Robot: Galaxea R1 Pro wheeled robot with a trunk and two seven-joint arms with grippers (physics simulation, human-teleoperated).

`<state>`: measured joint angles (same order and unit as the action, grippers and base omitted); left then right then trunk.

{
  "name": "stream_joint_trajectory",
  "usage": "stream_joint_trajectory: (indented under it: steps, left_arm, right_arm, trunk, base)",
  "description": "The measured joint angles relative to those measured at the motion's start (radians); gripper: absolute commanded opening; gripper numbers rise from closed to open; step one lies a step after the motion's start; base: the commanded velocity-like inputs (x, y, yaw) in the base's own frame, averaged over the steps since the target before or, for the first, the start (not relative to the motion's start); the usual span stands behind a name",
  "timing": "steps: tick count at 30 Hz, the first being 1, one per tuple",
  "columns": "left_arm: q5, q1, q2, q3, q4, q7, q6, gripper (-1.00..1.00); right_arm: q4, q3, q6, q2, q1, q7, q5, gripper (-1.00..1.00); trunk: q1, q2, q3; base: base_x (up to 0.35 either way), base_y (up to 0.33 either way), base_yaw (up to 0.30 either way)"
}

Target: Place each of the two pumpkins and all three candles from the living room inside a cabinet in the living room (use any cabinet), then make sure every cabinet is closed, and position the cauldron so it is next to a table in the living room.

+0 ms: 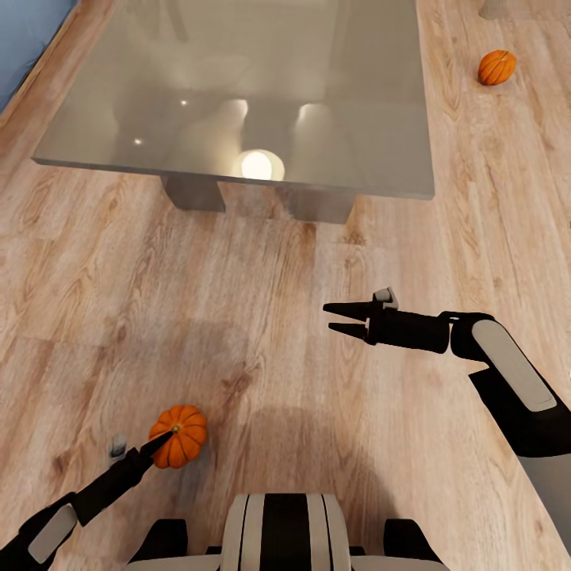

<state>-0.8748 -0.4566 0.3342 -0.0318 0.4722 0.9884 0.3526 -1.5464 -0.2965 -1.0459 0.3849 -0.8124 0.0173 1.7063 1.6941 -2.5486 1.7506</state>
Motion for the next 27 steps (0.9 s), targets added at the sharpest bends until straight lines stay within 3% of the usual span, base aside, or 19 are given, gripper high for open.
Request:
stream_joint_trajectory:
  steps: [4, 9, 15, 20, 24, 27]
  left_arm:
    - [-0.004, -0.001, 0.006, -0.009, -0.001, -0.017, -0.003, -1.0]
    - [-0.005, -0.001, 0.014, -0.011, 0.014, 0.059, 0.007, -1.0]
    - [-0.008, -0.001, 0.022, -0.012, 0.034, 0.081, 0.023, -1.0]
    - [-0.008, 0.0, 0.04, -0.013, 0.068, 0.084, 0.132, -1.0]
    - [-0.011, 0.0, 0.045, -0.013, 0.118, 0.086, 0.2, -1.0]
    - [-0.007, 0.001, 0.047, -0.013, 0.153, 0.086, 0.292, -1.0]
  right_arm:
    - [0.0, -0.002, 0.0, 0.003, 0.0, 0.0, 0.0, 1.0]
    - [0.0, -0.002, 0.0, 0.003, 0.0, 0.002, -0.005, 1.0]
    - [0.002, -0.003, 0.001, 0.002, 0.007, 0.006, -0.011, 1.0]
    - [0.005, -0.004, 0.005, 0.001, 0.029, 0.009, -0.042, 1.0]
    - [0.003, -0.012, 0.013, 0.001, 0.107, 0.014, -0.129, 1.0]
    - [0.0, -0.014, 0.017, 0.0, 0.166, 0.024, -0.156, 1.0]
  trunk:
    - [-0.002, 0.001, -0.015]
    - [-0.004, 0.002, -0.035]
    - [-0.007, 0.004, -0.058]
    - [-0.009, 0.005, -0.077]
    - [-0.011, 0.006, -0.093]
    - [-0.012, 0.006, -0.104]
  base:
    - [0.0, 0.0, 0.0]
    - [0.0, 0.0, 0.0]
    - [0.0, 0.0, 0.0]
    - [0.0, 0.0, 0.0]
    - [0.0, 0.0, 0.0]
    - [0.0, 0.0, 0.0]
